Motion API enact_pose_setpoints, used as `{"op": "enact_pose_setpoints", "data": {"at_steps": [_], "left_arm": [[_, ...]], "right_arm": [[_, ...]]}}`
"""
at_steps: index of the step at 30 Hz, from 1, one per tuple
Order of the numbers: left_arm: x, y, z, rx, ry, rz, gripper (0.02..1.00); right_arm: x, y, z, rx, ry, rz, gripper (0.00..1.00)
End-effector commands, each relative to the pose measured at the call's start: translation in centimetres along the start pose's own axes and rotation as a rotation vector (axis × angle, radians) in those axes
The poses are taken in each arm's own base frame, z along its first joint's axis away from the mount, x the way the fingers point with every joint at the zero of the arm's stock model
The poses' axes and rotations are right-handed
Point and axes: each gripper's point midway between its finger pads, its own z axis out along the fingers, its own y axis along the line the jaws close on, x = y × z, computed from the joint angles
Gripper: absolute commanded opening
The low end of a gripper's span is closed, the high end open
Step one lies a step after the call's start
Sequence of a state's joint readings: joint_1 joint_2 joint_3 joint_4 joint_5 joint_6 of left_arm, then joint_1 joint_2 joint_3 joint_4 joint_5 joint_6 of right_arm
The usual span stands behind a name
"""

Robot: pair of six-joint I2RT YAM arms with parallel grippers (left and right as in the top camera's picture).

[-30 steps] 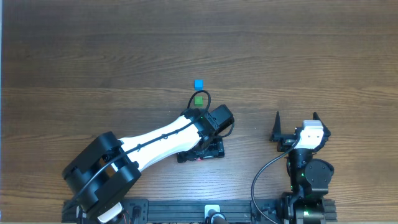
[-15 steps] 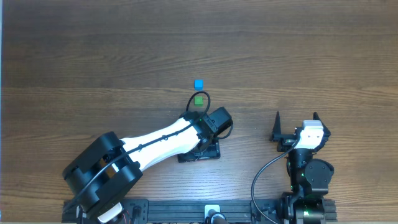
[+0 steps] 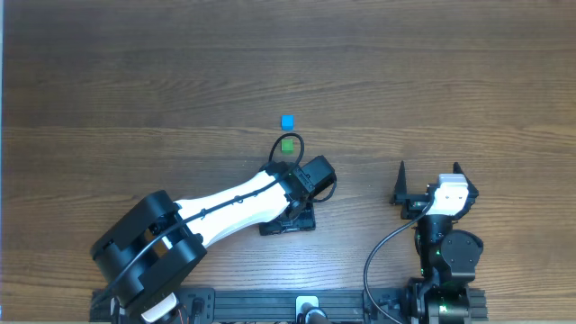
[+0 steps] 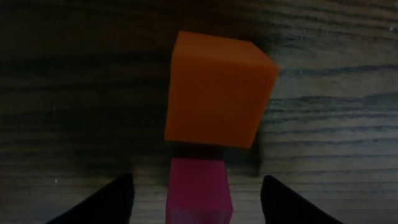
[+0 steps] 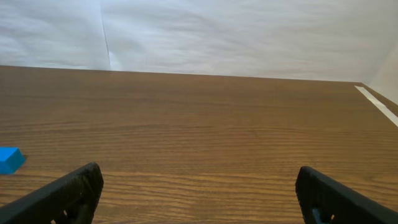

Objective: Stack Cubes

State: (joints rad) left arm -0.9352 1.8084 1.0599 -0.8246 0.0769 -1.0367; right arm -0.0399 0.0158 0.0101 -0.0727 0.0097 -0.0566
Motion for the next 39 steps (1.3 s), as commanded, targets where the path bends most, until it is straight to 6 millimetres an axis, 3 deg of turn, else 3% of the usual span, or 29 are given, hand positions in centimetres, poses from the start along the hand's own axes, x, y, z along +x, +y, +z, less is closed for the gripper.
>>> {"op": "enact_pose_setpoints", "data": {"at_steps": [1, 10, 19, 21, 25, 31, 39], "left_arm": [[0.08, 0.29, 0.37, -0.019, -0.006, 0.018, 0.625], [0.33, 0.29, 0.40, -0.023, -0.004, 0.025, 0.577], [0.36, 0.27, 0.41, -0.023, -0.004, 0.042, 0.448], [0.36, 0.27, 0.40, -0.023, -0.004, 0.042, 0.375], [0.37, 0.27, 0.41, -0.023, -0.004, 0.041, 0.340], [0.37, 0.27, 0.40, -0.023, -0.004, 0.041, 0.205], [0.37, 0.27, 0.40, -0.023, -0.004, 0.041, 0.167]], "right_arm": [[0.10, -0.23, -0.02, 0.012, -0.001, 0.004, 0.993], [0.10, -0.23, -0.02, 0.012, -0.001, 0.004, 0.991], [0.10, -0.23, -0.02, 0.012, -0.001, 0.004, 0.991], [0.10, -0.23, -0.02, 0.012, -0.001, 0.004, 0.991], [0.10, -0.23, -0.02, 0.012, -0.001, 0.004, 0.993], [0.10, -0.23, -0.02, 0.012, -0.001, 0.004, 0.991], [0.10, -0.23, -0.02, 0.012, -0.001, 0.004, 0.993]]}}
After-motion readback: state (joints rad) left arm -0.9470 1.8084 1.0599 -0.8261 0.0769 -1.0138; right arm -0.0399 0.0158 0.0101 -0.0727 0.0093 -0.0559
